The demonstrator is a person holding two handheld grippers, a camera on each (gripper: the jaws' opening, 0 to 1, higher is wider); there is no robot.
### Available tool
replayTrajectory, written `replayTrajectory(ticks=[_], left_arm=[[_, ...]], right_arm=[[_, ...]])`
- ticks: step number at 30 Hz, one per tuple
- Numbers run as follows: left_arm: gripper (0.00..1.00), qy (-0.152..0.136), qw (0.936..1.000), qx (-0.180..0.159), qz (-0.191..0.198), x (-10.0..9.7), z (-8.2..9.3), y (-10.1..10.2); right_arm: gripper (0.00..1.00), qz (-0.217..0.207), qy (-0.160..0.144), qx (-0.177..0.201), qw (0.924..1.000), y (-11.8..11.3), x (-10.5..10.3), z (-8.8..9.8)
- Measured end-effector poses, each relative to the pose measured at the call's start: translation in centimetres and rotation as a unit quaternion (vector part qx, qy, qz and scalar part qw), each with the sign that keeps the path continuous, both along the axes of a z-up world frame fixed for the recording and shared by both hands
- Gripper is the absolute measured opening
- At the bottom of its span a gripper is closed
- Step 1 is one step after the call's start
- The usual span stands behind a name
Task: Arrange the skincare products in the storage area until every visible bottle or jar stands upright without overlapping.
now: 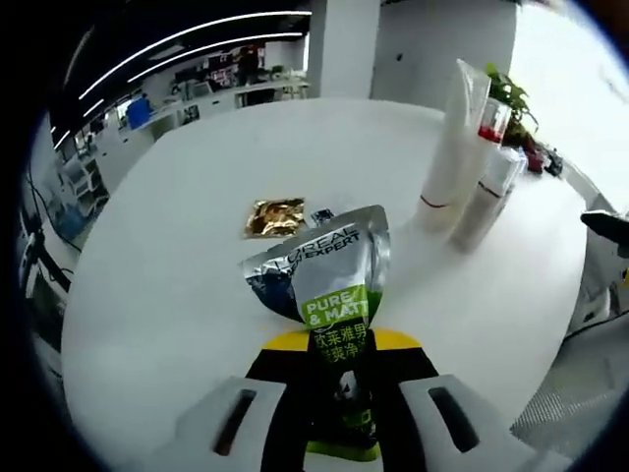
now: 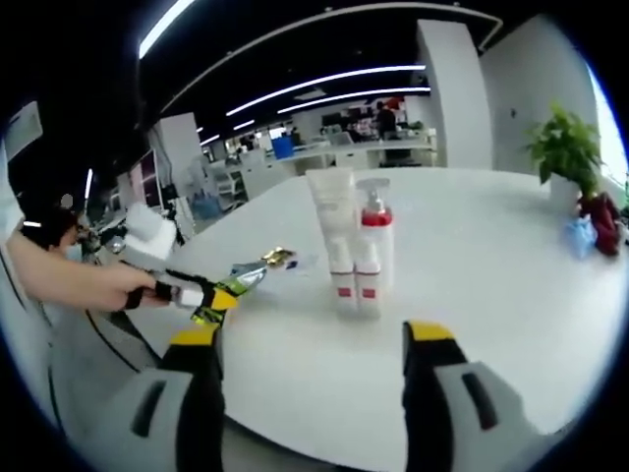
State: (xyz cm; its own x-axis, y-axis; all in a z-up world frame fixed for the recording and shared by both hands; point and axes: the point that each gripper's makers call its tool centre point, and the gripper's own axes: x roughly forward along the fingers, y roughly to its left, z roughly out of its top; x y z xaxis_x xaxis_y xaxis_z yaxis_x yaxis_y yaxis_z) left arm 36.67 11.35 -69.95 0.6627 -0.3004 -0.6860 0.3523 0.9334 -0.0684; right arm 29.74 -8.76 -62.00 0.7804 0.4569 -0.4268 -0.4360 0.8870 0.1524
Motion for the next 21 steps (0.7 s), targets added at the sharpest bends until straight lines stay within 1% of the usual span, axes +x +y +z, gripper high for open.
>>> replayTrajectory(ticks=[2,8,12,15,18,19,21], left_arm=[[0.17,-0.018,0.9998,-0.003,-0.012,-0.1,0.9,-0.3],[0.17,-0.049,0.9982,-0.008,-0.034,-1.1,3.2,-0.9],[0.17,-0.071,0.9962,-0.01,-0.049,-1.7,4.5,-1.3],[0.17,-0.088,0.9942,-0.015,-0.06,-2.2,5.8,-1.6],[0.17,-0.095,0.9933,-0.021,-0.063,-2.6,6.4,-1.7],[0.17,-0.099,0.9927,-0.024,-0.066,-3.0,6.9,-1.8],[0.17,-0.103,0.9919,-0.028,-0.068,-3.4,7.4,-1.9]], right_arm=[[0.73,0.002,-0.001,0.001,1.0,0.1,0.0,0.0],[0.7,0.012,0.0,-0.001,0.9999,0.5,-0.2,0.0],[0.67,0.019,-0.002,-0.003,0.9998,0.8,-0.4,0.0],[0.67,0.022,-0.003,-0.003,0.9997,0.9,-0.5,0.0],[0.66,0.025,-0.005,-0.002,0.9997,1.0,-0.6,0.1],[0.66,0.027,-0.006,-0.001,0.9996,1.1,-0.6,0.1],[0.65,0.045,-0.005,0.01,0.9989,1.7,-0.9,0.3]])
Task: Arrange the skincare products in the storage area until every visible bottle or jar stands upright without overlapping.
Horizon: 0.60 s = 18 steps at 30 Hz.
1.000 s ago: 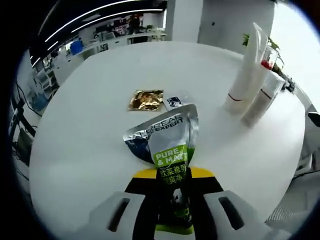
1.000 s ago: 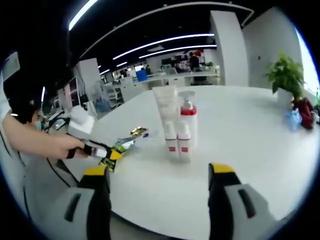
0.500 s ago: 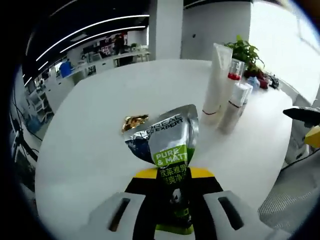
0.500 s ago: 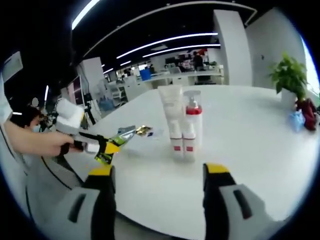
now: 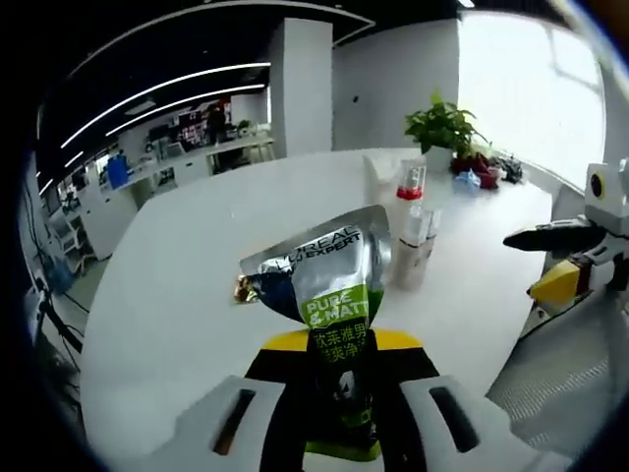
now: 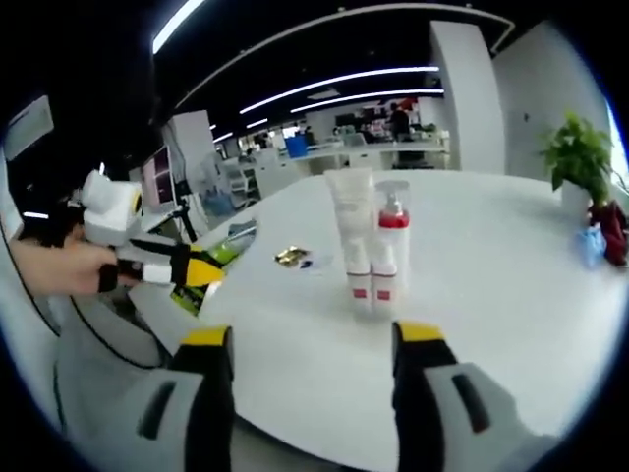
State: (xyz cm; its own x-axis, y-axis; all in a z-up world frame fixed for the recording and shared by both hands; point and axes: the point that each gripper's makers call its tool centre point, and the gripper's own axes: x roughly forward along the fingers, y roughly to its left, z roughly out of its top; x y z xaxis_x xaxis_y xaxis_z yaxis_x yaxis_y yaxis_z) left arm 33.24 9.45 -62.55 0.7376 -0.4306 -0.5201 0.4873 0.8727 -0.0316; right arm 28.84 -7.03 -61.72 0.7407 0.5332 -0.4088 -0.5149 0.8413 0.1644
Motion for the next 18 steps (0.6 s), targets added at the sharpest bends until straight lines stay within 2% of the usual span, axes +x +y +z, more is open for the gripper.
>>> replayTrajectory(ticks=[2,8,11,14,18], left_arm=[[0.17,-0.006,0.9999,0.004,-0.007,-0.3,0.2,0.0],[0.18,-0.02,0.9992,0.011,-0.033,-1.7,1.1,-0.2],[0.18,-0.024,0.9987,0.006,-0.045,-2.3,1.6,-0.6],[0.18,-0.033,0.9975,0.007,-0.063,-3.0,2.1,-1.1],[0.18,-0.043,0.9961,0.006,-0.077,-3.6,2.8,-1.6]], right_arm=[[0.62,0.026,0.006,0.019,0.9995,1.0,-0.5,0.3],[0.59,0.048,0.001,0.029,0.9984,2.3,-0.9,1.2],[0.57,0.05,0.003,0.094,0.9943,4.2,-0.8,2.7],[0.54,0.062,0.003,0.114,0.9915,6.0,-0.8,3.6],[0.52,0.046,0.018,0.197,0.9791,7.7,0.0,4.8]])
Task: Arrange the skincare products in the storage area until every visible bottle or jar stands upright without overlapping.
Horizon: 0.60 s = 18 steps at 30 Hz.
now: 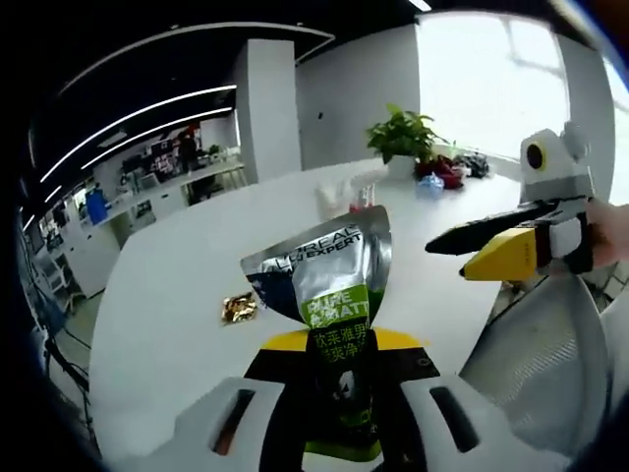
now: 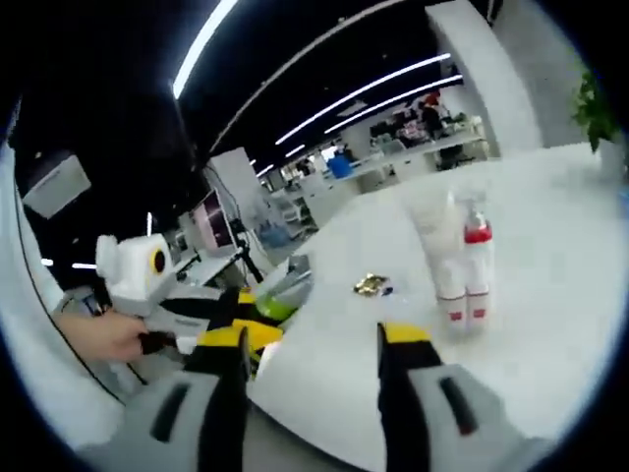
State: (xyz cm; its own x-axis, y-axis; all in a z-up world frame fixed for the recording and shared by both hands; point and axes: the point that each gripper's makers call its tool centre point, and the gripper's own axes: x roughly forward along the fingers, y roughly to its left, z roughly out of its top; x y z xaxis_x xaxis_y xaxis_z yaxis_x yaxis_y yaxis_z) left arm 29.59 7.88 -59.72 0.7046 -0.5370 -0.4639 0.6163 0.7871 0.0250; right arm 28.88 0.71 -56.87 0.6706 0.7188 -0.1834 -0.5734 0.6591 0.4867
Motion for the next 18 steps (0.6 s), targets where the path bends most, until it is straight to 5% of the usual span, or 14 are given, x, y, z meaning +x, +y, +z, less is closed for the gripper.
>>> replayTrajectory(ticks=[8,18], left_arm=[[0.18,-0.017,0.9994,-0.007,-0.029,-1.2,1.5,-1.1],[0.19,-0.008,0.9991,-0.024,-0.034,-1.9,1.6,-1.6]], right_arm=[[0.42,-0.026,0.036,0.085,0.9954,1.4,1.7,0.9],[0.1,-0.046,0.057,0.143,0.987,1.2,1.7,1.8]])
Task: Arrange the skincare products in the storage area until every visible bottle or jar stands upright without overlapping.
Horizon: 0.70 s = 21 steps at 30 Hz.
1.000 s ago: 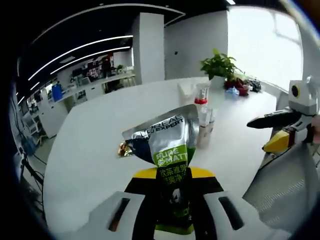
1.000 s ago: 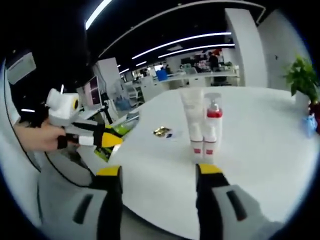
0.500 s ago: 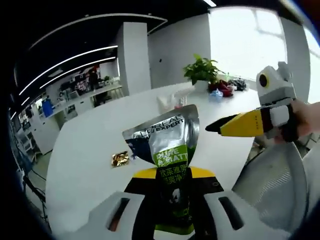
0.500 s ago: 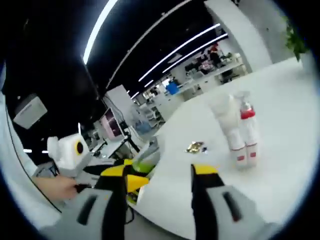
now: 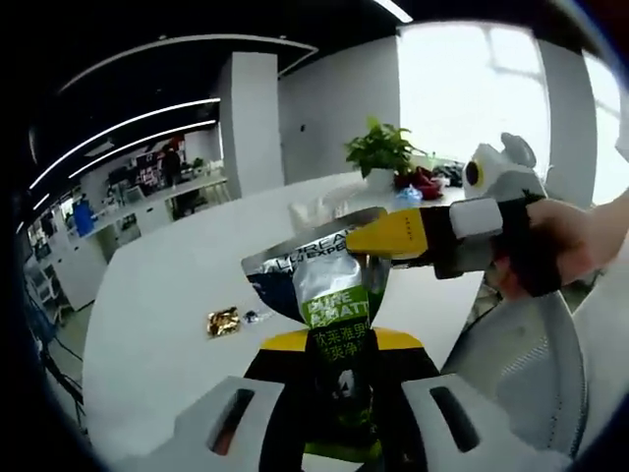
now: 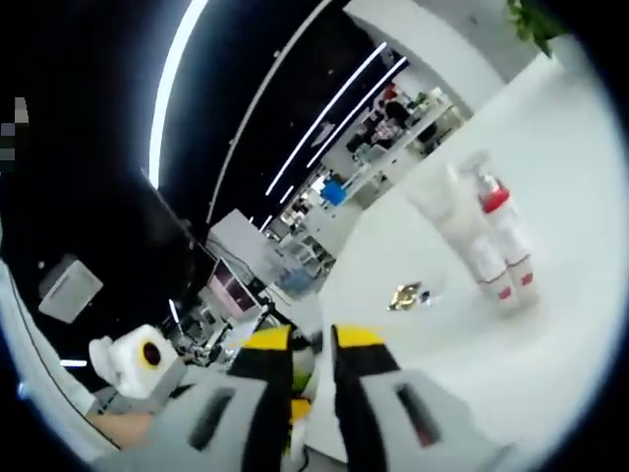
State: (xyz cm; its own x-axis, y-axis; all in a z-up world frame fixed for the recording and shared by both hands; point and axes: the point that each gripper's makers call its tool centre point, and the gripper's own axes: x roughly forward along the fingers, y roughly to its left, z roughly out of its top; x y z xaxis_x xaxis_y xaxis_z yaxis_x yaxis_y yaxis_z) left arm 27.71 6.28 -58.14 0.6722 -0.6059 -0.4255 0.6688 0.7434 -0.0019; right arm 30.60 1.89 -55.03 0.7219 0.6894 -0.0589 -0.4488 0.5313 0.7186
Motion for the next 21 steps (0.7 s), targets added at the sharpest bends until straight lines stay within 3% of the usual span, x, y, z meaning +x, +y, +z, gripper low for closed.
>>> replayTrajectory(ticks=[6,10,13,17,21], left_arm=[[0.22,0.006,0.9999,-0.012,-0.004,-0.4,-0.1,-0.3],[0.4,0.018,0.9995,-0.019,-0.016,-0.8,-0.3,-0.8],[0.34,0.01,0.9994,-0.007,-0.034,-1.1,-0.5,-1.3],[0.49,0.026,0.9987,-0.025,-0.034,-1.2,-0.3,-1.5],[0.52,0.032,0.9983,-0.03,-0.037,-1.2,-0.3,-1.0]], right_arm=[[0.05,0.004,0.009,0.023,0.9997,-0.2,-0.5,0.4],[0.01,0.014,0.003,0.009,0.9999,-0.2,-0.8,0.3],[0.01,0.014,0.014,0.02,0.9996,-0.4,-0.8,0.2],[0.01,0.009,0.016,0.014,0.9997,-1.2,-0.8,-0.2],[0.01,0.015,0.016,0.02,0.9996,-1.8,-0.9,0.1]])
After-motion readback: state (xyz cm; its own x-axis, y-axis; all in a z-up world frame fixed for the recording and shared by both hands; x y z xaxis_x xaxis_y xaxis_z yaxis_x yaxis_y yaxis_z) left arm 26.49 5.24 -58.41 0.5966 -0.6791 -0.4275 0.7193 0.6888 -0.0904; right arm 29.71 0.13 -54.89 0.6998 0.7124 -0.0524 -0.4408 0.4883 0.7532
